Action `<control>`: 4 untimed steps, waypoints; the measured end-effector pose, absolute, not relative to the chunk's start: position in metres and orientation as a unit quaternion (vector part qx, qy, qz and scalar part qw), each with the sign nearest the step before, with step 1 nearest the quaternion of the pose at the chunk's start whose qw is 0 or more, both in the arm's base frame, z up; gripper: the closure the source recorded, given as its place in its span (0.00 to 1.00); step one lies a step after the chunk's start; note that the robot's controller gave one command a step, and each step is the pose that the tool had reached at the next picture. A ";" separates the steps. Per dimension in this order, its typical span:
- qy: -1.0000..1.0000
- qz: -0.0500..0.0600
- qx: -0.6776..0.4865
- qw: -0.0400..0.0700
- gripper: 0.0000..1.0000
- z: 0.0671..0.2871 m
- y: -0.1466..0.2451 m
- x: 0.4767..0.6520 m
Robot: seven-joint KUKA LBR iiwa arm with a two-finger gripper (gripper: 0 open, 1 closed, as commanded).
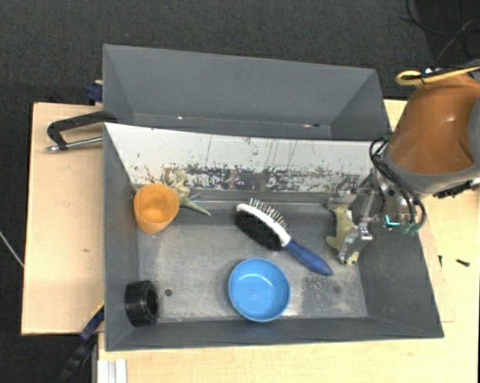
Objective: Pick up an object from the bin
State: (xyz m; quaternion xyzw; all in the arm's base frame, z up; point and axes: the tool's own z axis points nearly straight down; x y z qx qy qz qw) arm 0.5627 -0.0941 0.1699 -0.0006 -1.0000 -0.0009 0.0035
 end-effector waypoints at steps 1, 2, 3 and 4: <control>-0.993 0.000 -0.119 -0.003 0.00 0.072 -0.033 0.563; -0.963 -0.002 -0.269 -0.003 0.00 0.102 0.010 0.573; -0.954 -0.002 -0.301 -0.003 0.00 0.112 0.021 0.586; -0.914 -0.002 -0.406 0.000 0.00 0.074 0.026 0.591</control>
Offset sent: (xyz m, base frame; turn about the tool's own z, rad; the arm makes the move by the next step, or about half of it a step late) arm -0.0016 0.0601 -0.0999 0.2386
